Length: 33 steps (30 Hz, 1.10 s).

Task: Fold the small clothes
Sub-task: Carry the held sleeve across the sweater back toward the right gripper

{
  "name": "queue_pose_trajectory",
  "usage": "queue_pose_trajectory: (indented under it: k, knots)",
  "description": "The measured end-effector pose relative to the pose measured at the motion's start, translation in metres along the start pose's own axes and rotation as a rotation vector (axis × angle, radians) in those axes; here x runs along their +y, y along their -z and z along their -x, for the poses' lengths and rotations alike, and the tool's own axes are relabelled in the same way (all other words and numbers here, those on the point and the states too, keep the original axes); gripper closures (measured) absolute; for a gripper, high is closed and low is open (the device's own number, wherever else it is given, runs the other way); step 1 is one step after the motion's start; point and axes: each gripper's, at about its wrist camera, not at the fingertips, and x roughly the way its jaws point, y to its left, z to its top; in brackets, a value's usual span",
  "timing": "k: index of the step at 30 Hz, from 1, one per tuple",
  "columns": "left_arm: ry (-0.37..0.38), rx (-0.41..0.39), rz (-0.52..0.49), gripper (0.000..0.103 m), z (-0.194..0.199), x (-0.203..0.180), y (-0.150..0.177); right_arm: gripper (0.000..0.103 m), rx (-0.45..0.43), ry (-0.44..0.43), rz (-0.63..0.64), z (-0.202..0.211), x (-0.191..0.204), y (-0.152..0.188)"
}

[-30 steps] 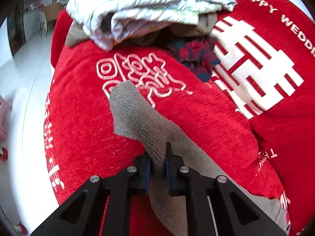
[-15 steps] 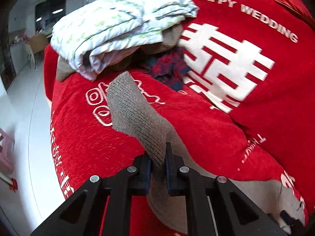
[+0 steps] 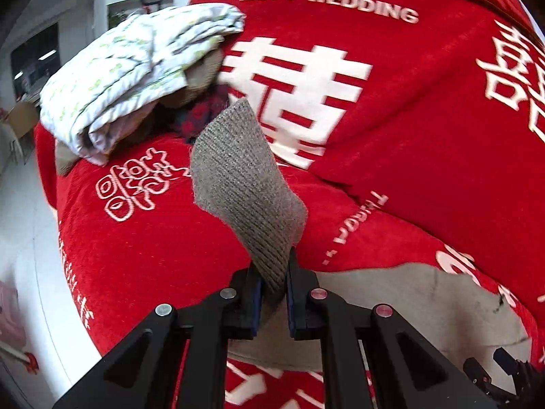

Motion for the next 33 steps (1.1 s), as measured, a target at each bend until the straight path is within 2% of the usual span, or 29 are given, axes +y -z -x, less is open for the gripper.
queue_pose_trajectory:
  k: [8, 14, 33]
  knots:
    - [0.040, 0.014, -0.075, 0.090, 0.011, -0.049, 0.014, 0.030, -0.009, 0.013, -0.013, 0.016, -0.028, 0.011]
    - [0.063, 0.039, -0.136, 0.090, 0.017, -0.082, 0.029, 0.030, 0.033, 0.019, -0.005, 0.017, -0.044, 0.024]
    - [0.092, 0.049, -0.319, 0.090, 0.045, -0.187, 0.077, 0.030, 0.023, 0.026, -0.148, 0.032, -0.125, 0.063]
